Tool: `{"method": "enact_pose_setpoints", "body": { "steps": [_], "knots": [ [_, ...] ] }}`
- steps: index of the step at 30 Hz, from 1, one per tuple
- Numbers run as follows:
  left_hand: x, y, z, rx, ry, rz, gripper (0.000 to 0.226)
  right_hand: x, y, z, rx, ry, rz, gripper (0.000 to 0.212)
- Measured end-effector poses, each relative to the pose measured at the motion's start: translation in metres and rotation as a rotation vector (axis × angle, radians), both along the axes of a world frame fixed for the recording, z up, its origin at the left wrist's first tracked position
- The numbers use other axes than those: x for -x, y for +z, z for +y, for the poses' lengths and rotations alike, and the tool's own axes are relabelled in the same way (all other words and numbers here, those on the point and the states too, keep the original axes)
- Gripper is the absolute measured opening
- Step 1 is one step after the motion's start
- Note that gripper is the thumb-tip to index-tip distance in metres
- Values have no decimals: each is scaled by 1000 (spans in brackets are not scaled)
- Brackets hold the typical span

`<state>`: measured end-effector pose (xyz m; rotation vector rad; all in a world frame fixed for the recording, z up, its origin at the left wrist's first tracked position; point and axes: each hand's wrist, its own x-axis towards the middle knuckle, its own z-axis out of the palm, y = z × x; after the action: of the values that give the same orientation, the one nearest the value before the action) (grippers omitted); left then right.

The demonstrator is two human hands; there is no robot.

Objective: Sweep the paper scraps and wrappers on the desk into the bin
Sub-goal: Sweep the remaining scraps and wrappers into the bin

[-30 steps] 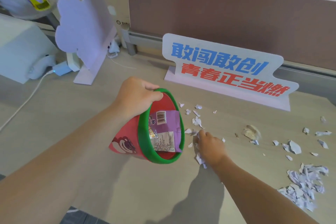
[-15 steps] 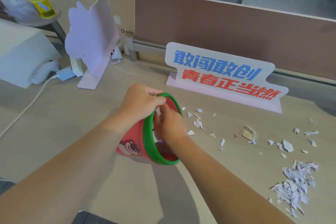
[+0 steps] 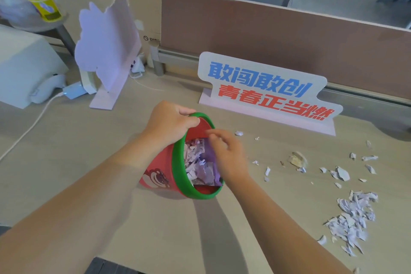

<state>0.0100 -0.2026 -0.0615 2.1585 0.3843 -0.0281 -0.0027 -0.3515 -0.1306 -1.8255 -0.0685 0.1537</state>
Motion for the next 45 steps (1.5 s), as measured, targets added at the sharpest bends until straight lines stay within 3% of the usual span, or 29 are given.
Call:
{"method": "enact_pose_setpoints", "body": {
  "steps": [3,5,10,12,15,20,24,29,34,38,42,45],
  "knots": [
    [0,-1,-2,-3,-13,0,32,-2,-24,-43,147,-402,24,21],
    [-1,-1,-2,-19,-19,-3,30,-4,-54,-79,319,-509,61,25],
    [-2,4,1,-7,69,0,28,-3,-117,-115,665,-475,281,55],
    [-1,5,5,10,116,4,26,-10,-126,-108,775,-421,279,61],
    [-1,7,11,9,155,5,25,-42,-128,-98,751,-345,197,64],
    [-3,8,19,57,255,32,27,-95,-134,-87,699,-136,-3,48],
    [-3,6,21,46,292,14,25,-114,-133,-59,728,259,-129,52],
    [-3,2,15,-5,277,2,24,-109,-130,-37,705,742,-244,61],
    [1,2,5,-23,202,-13,19,-63,-135,-81,652,951,-393,54],
    [1,-1,-1,-13,169,12,22,-11,-138,-125,696,903,-463,52],
    [0,-2,-7,-42,88,34,24,22,-132,-149,664,802,-341,53],
    [-3,-2,-9,-65,39,37,26,44,-121,-155,586,330,-223,52]
  ]
}}
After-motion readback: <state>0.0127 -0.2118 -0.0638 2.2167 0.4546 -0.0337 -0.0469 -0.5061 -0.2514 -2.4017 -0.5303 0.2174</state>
